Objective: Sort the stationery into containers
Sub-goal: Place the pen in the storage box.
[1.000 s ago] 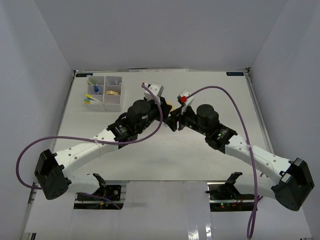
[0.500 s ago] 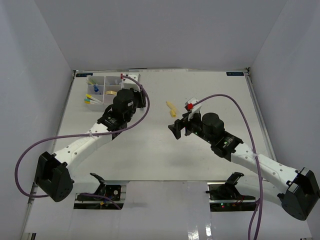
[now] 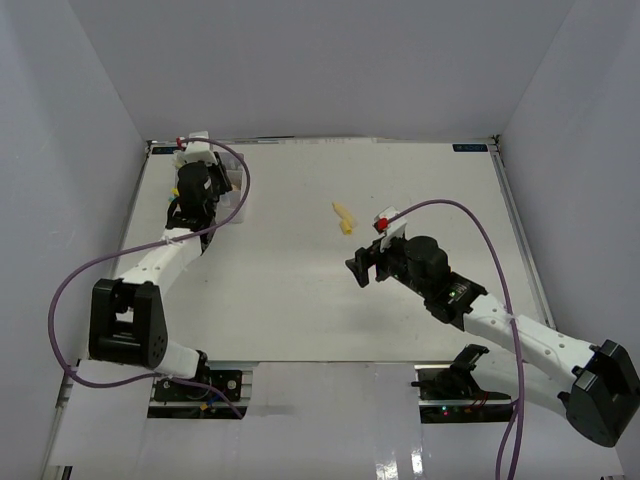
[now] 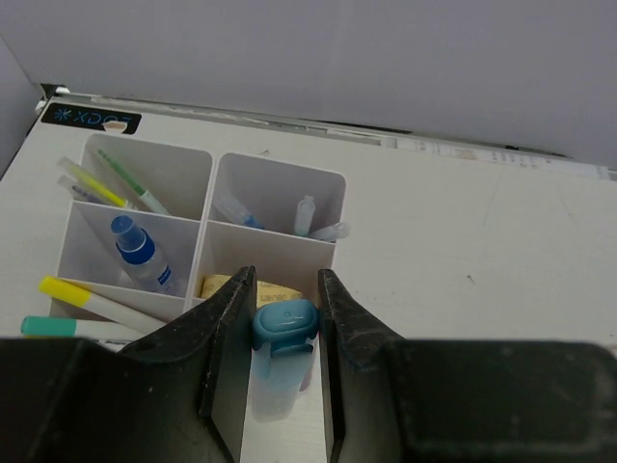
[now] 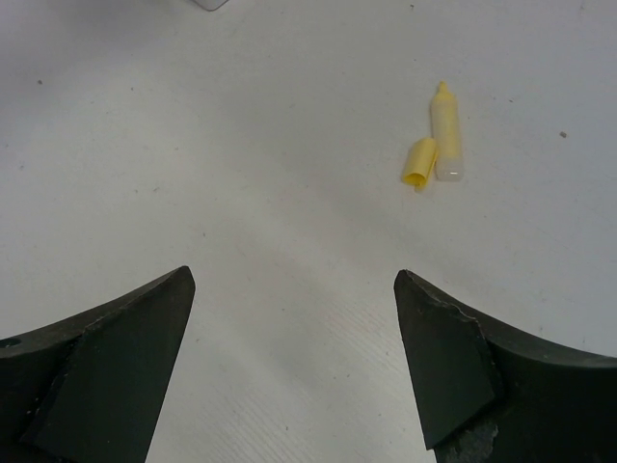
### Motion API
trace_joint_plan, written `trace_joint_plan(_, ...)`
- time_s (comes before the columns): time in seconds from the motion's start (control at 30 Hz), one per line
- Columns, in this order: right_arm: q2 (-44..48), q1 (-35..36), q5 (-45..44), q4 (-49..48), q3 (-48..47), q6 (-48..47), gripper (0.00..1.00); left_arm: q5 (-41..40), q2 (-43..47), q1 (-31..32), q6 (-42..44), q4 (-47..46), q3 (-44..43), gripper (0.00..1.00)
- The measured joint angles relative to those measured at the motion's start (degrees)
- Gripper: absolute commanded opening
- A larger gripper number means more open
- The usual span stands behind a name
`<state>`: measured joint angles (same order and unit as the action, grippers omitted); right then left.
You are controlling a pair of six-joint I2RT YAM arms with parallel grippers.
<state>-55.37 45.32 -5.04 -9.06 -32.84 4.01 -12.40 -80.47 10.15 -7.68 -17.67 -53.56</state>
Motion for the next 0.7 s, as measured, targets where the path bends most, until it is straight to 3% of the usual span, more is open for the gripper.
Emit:
trace_joint_plan(0.23, 1.16, -0.37, -0.61, 0.02, 1.20, -0.37, 0.90, 3.04, -7.41, -4.50, -0.13, -3.69, -0.17, 0.01)
trace_joint_plan(0.53, 0.85, -0.72, -0.33, 0.02, 1.88, -1.53, 0.90, 5.77, -9.92, -5.92, -0.02, -11.23, -0.15, 0.00)
trace_joint_plan(0.7, -0.42, -0.79, 0.33, 0.02, 1.88, -1.64, 0.91, 6.16, -10.27, -5.92, 0.22, -14.58, 0.13, 0.08)
